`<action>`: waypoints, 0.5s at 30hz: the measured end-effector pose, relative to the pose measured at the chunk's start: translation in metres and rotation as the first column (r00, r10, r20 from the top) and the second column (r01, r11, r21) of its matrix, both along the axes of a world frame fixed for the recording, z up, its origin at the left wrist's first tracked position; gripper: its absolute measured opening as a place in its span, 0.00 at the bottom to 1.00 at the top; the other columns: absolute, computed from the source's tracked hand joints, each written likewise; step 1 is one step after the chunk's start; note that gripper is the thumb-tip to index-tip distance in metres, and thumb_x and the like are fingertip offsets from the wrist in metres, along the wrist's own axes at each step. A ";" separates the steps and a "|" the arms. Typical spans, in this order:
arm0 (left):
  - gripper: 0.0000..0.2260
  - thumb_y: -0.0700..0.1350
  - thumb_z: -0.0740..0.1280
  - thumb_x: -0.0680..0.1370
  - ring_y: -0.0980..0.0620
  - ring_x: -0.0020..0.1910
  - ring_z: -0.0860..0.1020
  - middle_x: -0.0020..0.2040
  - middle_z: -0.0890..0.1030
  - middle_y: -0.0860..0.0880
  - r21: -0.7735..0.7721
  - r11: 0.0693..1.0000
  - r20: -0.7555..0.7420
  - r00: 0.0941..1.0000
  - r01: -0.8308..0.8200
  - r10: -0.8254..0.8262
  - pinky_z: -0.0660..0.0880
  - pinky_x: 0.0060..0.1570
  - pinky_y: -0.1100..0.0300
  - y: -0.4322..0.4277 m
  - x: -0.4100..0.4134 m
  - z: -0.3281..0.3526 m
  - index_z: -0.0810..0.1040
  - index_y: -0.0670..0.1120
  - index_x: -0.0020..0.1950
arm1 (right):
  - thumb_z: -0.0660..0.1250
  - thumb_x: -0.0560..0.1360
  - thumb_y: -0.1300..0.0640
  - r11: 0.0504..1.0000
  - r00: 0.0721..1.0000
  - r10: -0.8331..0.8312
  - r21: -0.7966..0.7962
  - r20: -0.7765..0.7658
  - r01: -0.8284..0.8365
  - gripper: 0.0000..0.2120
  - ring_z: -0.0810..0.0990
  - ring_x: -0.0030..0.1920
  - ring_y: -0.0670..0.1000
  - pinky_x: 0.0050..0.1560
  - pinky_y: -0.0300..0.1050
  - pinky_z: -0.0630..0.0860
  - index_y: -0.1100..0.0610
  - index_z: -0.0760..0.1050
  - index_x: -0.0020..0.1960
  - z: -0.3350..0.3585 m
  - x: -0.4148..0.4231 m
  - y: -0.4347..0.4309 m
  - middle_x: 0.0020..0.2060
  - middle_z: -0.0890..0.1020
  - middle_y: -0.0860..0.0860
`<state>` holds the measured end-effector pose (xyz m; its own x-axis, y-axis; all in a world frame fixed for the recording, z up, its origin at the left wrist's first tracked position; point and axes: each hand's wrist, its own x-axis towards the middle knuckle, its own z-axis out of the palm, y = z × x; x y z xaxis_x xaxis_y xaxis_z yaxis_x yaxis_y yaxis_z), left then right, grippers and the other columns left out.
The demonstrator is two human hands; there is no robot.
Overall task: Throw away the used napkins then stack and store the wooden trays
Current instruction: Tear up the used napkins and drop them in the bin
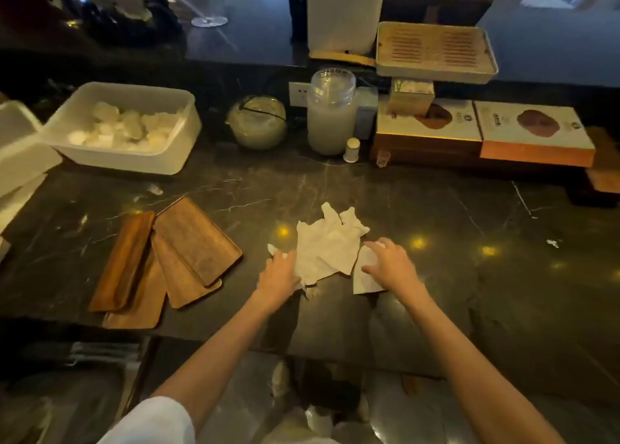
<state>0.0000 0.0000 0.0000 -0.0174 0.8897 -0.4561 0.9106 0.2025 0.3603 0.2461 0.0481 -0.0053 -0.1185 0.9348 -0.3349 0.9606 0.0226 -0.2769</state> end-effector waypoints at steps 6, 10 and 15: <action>0.21 0.41 0.62 0.80 0.41 0.67 0.65 0.68 0.66 0.41 -0.009 1.000 -0.055 0.999 0.002 -0.003 0.71 0.61 0.47 -0.011 -0.004 -0.037 0.62 0.48 0.72 | 0.67 0.76 0.53 0.980 0.999 -0.015 -0.196 0.045 0.024 0.33 0.67 0.70 0.58 0.64 0.56 0.72 0.46 0.56 0.76 -0.039 -0.007 -0.012 0.74 0.64 0.52; 0.17 0.43 0.63 0.80 0.44 0.65 0.66 0.67 0.67 0.44 0.073 0.997 -0.074 0.997 0.001 0.005 0.74 0.57 0.52 -0.016 -0.011 -0.053 0.66 0.49 0.69 | 0.65 0.76 0.57 0.999 0.995 -0.007 -0.042 0.100 0.011 0.28 0.70 0.65 0.58 0.59 0.54 0.75 0.46 0.60 0.73 -0.049 -0.007 -0.026 0.69 0.69 0.52; 0.16 0.42 0.65 0.80 0.45 0.64 0.66 0.66 0.69 0.45 0.104 0.995 -0.089 0.996 0.001 0.008 0.73 0.55 0.54 -0.019 -0.011 -0.058 0.69 0.48 0.66 | 0.61 0.80 0.55 0.999 0.993 -0.023 0.048 0.115 0.018 0.14 0.72 0.59 0.56 0.53 0.48 0.75 0.50 0.70 0.65 -0.051 -0.005 -0.034 0.63 0.74 0.51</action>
